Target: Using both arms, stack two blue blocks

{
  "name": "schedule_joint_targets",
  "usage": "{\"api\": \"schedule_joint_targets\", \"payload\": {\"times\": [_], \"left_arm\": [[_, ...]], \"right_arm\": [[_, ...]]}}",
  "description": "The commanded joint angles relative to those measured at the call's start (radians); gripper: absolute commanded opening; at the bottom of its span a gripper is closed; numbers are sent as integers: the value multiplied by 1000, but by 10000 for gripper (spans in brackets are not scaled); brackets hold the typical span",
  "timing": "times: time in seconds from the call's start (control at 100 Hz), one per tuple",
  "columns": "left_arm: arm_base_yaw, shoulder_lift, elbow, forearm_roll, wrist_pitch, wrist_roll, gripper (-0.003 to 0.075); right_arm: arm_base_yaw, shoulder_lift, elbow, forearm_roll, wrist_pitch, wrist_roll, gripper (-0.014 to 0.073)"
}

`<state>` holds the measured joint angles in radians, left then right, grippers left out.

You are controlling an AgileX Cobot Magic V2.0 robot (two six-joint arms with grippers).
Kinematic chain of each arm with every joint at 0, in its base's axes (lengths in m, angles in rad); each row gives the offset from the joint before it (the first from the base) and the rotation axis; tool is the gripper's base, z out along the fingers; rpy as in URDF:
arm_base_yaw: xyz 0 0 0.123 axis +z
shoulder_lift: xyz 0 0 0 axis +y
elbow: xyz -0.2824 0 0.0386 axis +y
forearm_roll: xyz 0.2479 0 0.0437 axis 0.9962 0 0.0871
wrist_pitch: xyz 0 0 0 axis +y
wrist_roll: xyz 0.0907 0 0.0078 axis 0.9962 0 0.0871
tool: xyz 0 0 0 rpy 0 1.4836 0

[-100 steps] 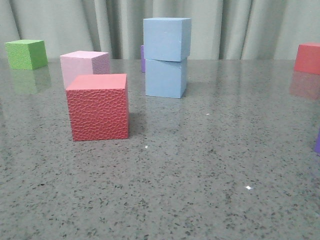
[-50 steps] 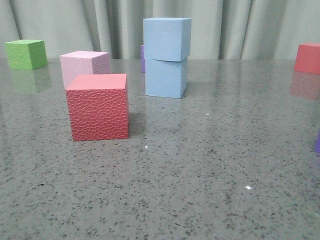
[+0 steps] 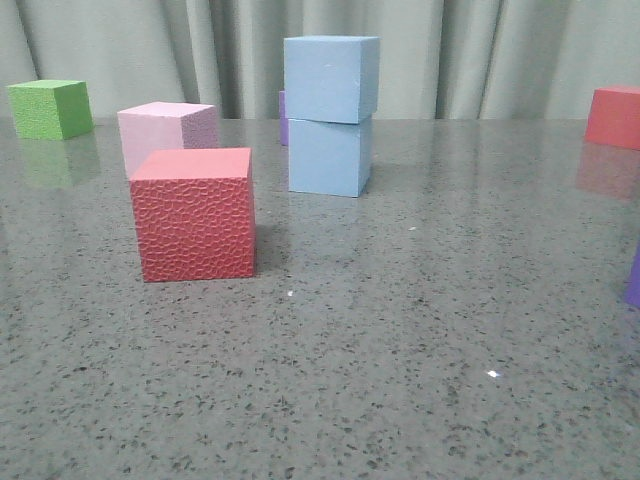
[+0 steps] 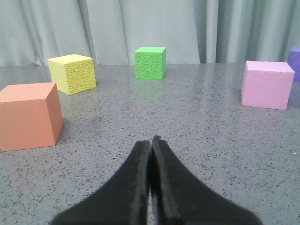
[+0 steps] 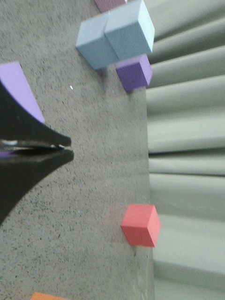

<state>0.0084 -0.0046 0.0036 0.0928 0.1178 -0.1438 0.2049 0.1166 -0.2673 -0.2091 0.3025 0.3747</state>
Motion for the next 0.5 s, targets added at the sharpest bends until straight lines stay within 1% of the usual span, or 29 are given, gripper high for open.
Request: {"api": "schedule_joint_targets", "payload": {"times": [0.0,0.09,0.16,0.31,0.45,0.49], "left_arm": [[2,-36,24,0,-87,3,-19],[2,-36,24,0,-87,3,-19],[2,-36,24,0,-87,3,-19],[2,-36,24,0,-87,3,-19],[2,-36,24,0,-87,3,-19],[2,-36,24,0,-87,3,-19]], "right_arm": [[-53,12,40,55,-225,-81,-69],[-93,12,105,96,-312,-140,-69],[-118,10,149,105,-339,-154,-69],[-169,-25,226,121,-340,-153,-69],[-179,-100,297,136,-341,-150,-69],[-179,-126,295,138,-302,-150,-69]]}}
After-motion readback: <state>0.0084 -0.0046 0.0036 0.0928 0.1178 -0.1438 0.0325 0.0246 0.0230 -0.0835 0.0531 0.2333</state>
